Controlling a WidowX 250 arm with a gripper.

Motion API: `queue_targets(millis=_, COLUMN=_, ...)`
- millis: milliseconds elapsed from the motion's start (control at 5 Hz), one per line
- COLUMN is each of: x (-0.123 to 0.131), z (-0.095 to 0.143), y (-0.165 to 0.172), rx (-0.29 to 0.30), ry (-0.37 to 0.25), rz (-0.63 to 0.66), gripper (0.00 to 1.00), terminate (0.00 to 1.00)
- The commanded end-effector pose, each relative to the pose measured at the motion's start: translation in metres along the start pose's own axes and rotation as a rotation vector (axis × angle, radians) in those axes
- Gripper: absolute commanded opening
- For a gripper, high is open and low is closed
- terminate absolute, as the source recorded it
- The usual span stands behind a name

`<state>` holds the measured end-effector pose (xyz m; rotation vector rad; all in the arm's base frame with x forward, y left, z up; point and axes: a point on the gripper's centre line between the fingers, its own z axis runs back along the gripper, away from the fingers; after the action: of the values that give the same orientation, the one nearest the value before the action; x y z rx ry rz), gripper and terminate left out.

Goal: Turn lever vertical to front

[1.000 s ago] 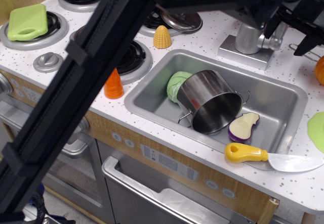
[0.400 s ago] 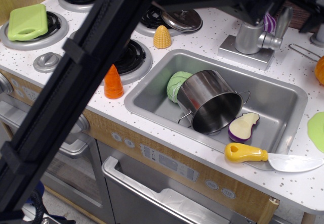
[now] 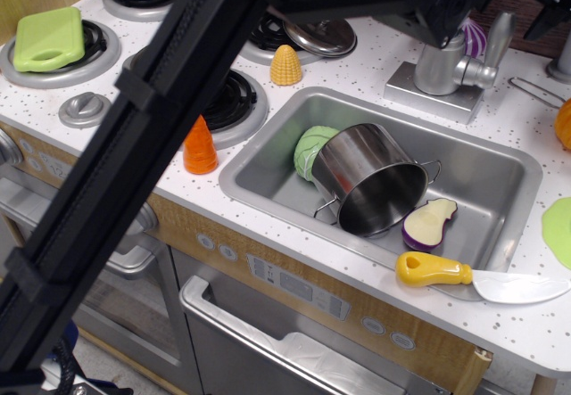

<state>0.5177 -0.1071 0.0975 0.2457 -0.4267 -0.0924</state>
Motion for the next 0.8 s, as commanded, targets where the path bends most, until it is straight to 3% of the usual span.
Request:
queue_targets(millis=0, x=0.019, z=0.023, y=0.014, rx=-0.014, ry=-0.081, rz=0.047, gripper=0.00, terminate=0.00)
queue_targets(millis=600, x=-0.004, z=0.041, y=-0.009, rx=-0.043, ry=0.007, rz=0.136, gripper=0.00, terminate=0.00)
